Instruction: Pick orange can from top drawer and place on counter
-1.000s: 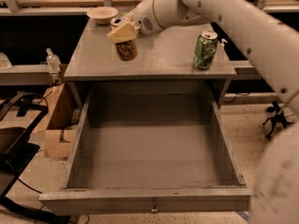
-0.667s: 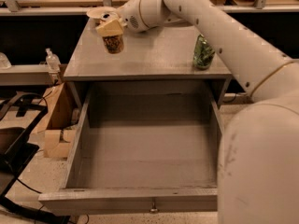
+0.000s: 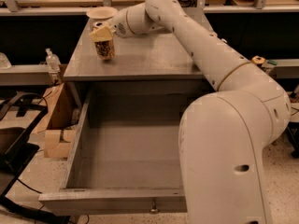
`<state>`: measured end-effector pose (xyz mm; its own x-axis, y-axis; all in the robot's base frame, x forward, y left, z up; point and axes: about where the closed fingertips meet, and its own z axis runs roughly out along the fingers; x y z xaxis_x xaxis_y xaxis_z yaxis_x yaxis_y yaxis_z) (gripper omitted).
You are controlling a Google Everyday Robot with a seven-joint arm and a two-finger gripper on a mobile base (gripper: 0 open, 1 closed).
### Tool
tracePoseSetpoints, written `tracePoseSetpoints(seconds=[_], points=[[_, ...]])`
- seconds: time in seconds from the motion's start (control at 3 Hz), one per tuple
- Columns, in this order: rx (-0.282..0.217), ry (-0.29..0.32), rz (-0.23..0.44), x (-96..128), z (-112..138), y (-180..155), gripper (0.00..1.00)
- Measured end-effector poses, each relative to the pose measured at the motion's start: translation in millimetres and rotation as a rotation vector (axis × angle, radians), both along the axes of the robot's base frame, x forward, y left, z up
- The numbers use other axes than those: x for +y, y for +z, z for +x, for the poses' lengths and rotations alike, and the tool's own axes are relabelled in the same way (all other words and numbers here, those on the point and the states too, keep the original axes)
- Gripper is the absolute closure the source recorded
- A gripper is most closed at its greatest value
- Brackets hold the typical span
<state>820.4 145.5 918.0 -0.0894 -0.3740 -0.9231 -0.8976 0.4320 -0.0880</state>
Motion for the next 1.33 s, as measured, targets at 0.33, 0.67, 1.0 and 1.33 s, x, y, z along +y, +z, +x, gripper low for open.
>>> tracePoseSetpoints(seconds=[0.33,0.67,1.0,1.33], points=[[0.094,-0.025,0.057,0.1,11.9,-29.8,0.82],[0.094,-0.025,0.057,0.1,11.9,-21.3,0.59],[0.094,-0.025,0.057,0.1,11.9,-20.1,0.36],[0.094,-0.025,0.057,0.1,11.9,-20.1,0.13]])
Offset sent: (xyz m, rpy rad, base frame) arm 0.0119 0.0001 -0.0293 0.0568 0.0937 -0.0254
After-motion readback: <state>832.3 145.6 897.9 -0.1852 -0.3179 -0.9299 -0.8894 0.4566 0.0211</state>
